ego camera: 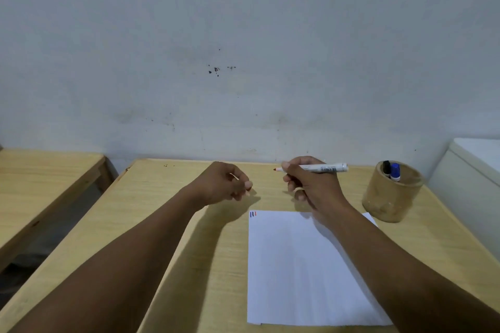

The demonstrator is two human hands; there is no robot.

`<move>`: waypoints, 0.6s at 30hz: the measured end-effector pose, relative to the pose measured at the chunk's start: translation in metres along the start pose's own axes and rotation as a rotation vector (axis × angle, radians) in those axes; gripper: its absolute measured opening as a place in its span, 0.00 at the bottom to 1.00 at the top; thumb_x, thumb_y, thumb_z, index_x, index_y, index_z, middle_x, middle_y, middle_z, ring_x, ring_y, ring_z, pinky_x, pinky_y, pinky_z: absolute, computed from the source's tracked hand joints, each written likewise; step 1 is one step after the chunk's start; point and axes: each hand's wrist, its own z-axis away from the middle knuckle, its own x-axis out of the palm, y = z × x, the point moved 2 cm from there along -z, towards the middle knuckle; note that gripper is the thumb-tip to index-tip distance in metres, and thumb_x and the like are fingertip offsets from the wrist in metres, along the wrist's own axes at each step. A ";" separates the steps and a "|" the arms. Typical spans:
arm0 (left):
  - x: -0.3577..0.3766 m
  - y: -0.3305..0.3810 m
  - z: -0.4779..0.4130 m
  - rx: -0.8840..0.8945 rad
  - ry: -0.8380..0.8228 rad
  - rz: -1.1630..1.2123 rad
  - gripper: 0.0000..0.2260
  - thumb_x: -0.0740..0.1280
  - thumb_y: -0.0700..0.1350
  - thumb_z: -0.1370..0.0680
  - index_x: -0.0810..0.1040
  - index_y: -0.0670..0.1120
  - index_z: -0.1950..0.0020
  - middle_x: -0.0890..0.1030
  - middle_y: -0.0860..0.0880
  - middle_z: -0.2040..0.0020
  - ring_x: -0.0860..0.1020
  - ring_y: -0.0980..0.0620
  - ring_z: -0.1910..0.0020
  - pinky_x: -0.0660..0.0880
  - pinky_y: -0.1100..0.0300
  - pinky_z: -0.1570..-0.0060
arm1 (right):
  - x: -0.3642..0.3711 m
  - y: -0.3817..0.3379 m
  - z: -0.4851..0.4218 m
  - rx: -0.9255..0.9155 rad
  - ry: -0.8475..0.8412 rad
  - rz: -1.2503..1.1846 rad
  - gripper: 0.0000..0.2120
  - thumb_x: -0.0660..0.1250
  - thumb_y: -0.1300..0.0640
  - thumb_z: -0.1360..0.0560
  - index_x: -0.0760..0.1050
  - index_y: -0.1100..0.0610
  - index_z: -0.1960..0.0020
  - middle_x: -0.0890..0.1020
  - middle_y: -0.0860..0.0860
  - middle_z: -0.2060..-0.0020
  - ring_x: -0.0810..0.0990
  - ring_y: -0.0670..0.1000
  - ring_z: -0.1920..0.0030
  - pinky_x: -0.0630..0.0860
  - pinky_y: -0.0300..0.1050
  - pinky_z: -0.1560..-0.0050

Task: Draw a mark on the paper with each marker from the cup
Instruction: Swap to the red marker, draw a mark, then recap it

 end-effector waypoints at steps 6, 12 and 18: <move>0.012 0.064 -0.019 0.036 0.028 0.485 0.10 0.74 0.49 0.22 0.85 0.43 0.50 0.83 0.49 0.60 0.75 0.52 0.67 0.71 0.60 0.61 | -0.022 -0.061 0.003 0.103 -0.045 -0.246 0.07 0.64 0.58 0.23 0.80 0.59 0.53 0.85 0.57 0.65 0.83 0.50 0.71 0.71 0.38 0.74; 0.055 0.109 -0.036 0.073 -0.088 0.659 0.08 0.73 0.48 0.22 0.87 0.45 0.54 0.81 0.50 0.63 0.75 0.52 0.67 0.70 0.59 0.60 | -0.051 -0.089 0.010 0.050 0.024 -0.271 0.08 0.64 0.59 0.24 0.78 0.61 0.57 0.84 0.57 0.68 0.82 0.49 0.74 0.71 0.36 0.75; 0.088 0.136 -0.045 0.108 -0.182 0.661 0.07 0.73 0.46 0.22 0.86 0.44 0.54 0.81 0.49 0.64 0.76 0.52 0.68 0.73 0.60 0.62 | -0.074 -0.101 0.016 -0.016 0.037 -0.228 0.08 0.64 0.60 0.22 0.79 0.61 0.58 0.84 0.58 0.67 0.81 0.49 0.73 0.72 0.39 0.73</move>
